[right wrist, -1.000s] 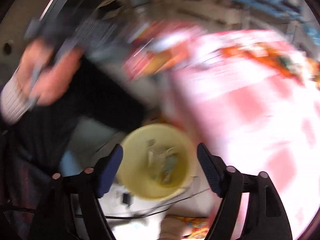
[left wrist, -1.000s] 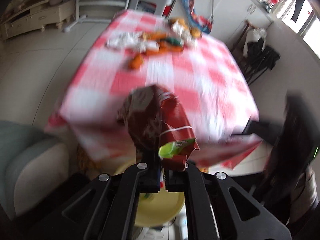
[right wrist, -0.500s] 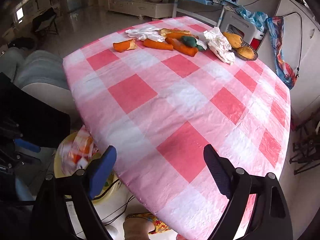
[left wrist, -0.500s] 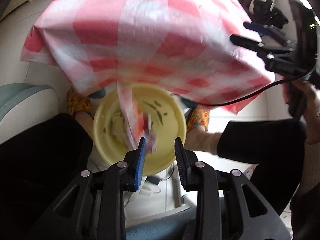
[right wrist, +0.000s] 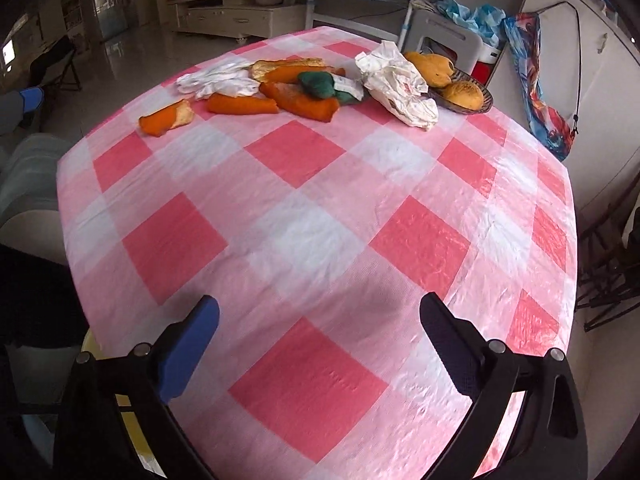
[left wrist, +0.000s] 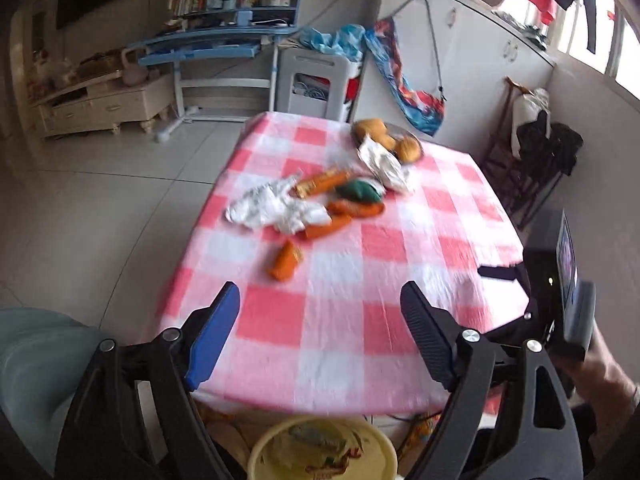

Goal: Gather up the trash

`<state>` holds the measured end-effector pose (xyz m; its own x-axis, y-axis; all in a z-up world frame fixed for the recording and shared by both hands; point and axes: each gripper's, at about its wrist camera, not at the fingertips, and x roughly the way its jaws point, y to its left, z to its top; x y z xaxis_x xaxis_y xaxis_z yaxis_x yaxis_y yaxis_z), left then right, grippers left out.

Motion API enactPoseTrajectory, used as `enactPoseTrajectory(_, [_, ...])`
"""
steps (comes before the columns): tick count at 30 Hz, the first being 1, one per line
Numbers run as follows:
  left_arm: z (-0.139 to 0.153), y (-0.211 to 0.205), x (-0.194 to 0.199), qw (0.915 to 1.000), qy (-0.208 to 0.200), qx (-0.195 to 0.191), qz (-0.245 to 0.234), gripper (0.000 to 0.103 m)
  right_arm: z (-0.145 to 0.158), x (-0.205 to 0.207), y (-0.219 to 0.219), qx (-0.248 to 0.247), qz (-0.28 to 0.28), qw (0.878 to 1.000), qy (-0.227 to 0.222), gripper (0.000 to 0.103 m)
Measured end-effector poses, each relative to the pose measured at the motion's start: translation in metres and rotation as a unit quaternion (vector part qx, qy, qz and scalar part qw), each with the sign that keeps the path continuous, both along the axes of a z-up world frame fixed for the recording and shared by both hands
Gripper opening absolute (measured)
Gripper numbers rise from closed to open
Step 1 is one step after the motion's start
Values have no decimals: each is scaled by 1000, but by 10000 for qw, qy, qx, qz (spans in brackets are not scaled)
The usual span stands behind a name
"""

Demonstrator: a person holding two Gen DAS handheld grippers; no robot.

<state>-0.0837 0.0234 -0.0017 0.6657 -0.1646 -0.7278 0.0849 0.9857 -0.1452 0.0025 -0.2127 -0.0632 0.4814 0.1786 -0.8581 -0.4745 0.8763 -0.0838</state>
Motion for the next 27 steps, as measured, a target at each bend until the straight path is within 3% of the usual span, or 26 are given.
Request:
enactPoseTrajectory(2, [5, 5, 15, 9999, -8, -74, 110, 81, -3, 17, -7, 277, -191, 9993, 137, 96])
enactPoseTrajectory(9, [5, 21, 56, 9985, 100, -263, 465, 83, -2, 41, -7, 422, -329, 9985, -108, 97])
enactPoseTrajectory(12, [-1, 25, 63, 9971, 330, -361, 575, 85, -1, 49, -5, 435, -337, 9984, -121, 97])
enactPoseTrajectory(17, [4, 23, 63, 9975, 255, -423, 505, 93, 0, 48, -4, 419, -347, 9984, -147, 97])
enactPoseTrajectory(20, [1, 26, 68, 9971, 326, -366, 581, 94, 0, 46, -5, 440, -343, 9984, -132, 97])
enactPoseTrajectory(27, [-10, 38, 76, 9923, 668, -629, 834, 94, 1, 48, -6, 448, -343, 9983, -124, 97])
